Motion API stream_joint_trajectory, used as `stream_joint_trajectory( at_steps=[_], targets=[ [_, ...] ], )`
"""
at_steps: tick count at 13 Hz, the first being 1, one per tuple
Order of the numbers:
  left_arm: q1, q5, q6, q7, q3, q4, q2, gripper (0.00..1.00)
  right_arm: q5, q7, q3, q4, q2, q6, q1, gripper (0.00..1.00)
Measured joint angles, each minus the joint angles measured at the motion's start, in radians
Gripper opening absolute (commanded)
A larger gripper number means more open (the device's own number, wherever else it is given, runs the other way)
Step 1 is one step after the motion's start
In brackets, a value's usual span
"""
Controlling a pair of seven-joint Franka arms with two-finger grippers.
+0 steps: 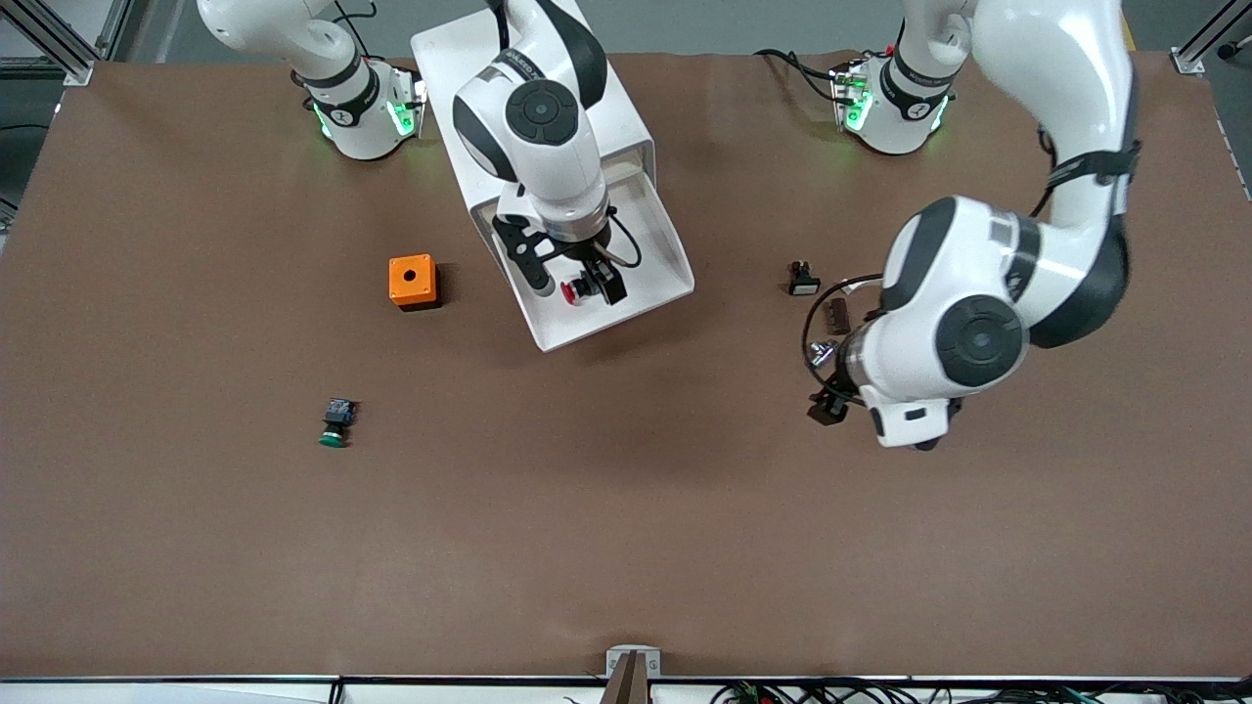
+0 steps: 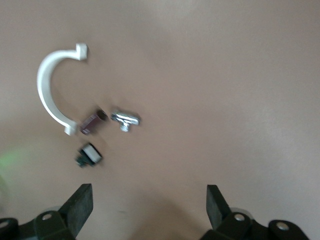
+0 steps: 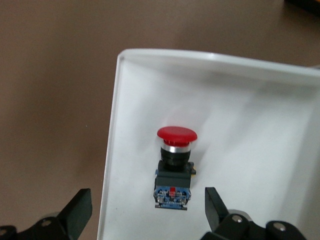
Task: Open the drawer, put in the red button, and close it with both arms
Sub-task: 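Lower the red button into the drawer and open the right gripper, then withdraw the right gripper while the left gripper moves to the drawer front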
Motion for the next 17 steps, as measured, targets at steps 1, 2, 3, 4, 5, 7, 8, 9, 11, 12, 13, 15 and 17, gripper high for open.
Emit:
stream_joint_trajectory(
  at_steps=[1,2,3,4,5,7,8,9,11,12,13,15,17],
  targets=[
    [0.02,0.008,-0.018,0.072,0.0,0.0,-0.027,1.0,-0.001,-0.07,-0.004,0.009,0.0,-0.022,-0.022,1.0],
    [0.041,0.011,-0.031,0.139,0.0,-0.002,-0.054,1.0,-0.002,-0.143,-0.006,0.019,0.0,-0.047,-0.053,1.0],
    [0.063,0.011,-0.042,0.212,0.0,-0.005,-0.08,1.0,-0.003,-0.224,-0.007,0.037,-0.001,-0.091,-0.093,1.0],
    [0.081,0.011,-0.052,0.292,0.0,-0.014,-0.103,1.0,-0.004,-0.307,-0.009,0.058,-0.002,-0.147,-0.136,1.0],
    [0.091,0.011,-0.056,0.371,0.0,-0.026,-0.119,1.0,-0.005,-0.389,-0.012,0.08,-0.007,-0.204,-0.18,1.0],
    [0.09,0.011,-0.056,0.514,-0.004,-0.049,-0.126,1.0,-0.008,-0.569,-0.015,0.11,-0.041,-0.3,-0.278,1.0],
    [0.085,0.011,-0.055,0.565,-0.007,-0.065,-0.124,1.0,-0.009,-0.675,-0.016,0.116,-0.069,-0.341,-0.332,1.0],
    [0.079,0.011,-0.047,0.594,-0.015,-0.086,-0.118,1.0,-0.01,-0.785,-0.016,0.118,-0.098,-0.374,-0.392,1.0],
    [0.075,0.002,0.028,0.608,-0.042,-0.117,-0.081,1.0,-0.01,-1.008,-0.017,0.118,-0.148,-0.431,-0.515,1.0],
    [0.072,-0.023,0.099,0.612,-0.054,-0.132,-0.048,1.0,-0.011,-1.1,-0.018,0.118,-0.167,-0.458,-0.568,1.0],
    [0.066,-0.044,0.188,0.616,-0.069,-0.155,-0.011,1.0,-0.015,-1.187,-0.017,0.118,-0.184,-0.484,-0.616,1.0],
    [0.026,-0.052,0.346,0.627,-0.092,-0.21,0.048,1.0,-0.047,-1.322,-0.017,0.118,-0.213,-0.523,-0.686,1.0],
    [-0.061,-0.054,0.514,0.626,-0.098,-0.272,0.071,1.0,-0.069,-1.448,-0.016,0.118,-0.234,-0.541,-0.745,1.0]
  ],
)
